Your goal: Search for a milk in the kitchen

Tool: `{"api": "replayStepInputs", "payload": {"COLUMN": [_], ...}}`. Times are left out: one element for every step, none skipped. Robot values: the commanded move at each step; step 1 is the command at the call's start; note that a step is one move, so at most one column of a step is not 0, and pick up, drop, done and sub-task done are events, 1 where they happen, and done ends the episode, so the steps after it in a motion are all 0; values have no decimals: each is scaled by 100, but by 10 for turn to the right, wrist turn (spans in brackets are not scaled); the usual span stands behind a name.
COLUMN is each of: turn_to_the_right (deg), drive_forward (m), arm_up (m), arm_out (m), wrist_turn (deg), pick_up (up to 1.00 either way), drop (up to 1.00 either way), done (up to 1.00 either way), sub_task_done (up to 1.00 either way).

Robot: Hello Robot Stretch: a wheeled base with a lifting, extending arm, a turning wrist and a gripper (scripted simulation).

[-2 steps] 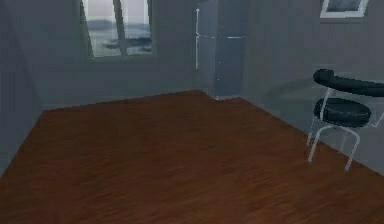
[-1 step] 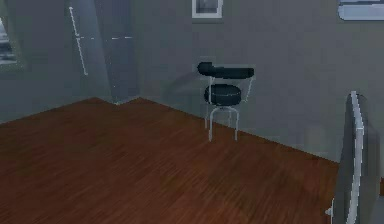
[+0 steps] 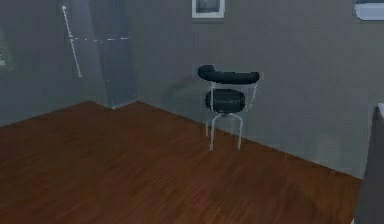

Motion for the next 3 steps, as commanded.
{"api": "replayStepInputs", "payload": {"turn_to_the_right": [30,0,330], "drive_forward": [0,65,0], "arm_up": [0,0,0], "arm_out": [0,0,0], "wrist_turn": [0,0,0], "pick_up": [0,0,0], "drop": [0,0,0], "done": [0,0,0], "sub_task_done": [0,0,0]}}
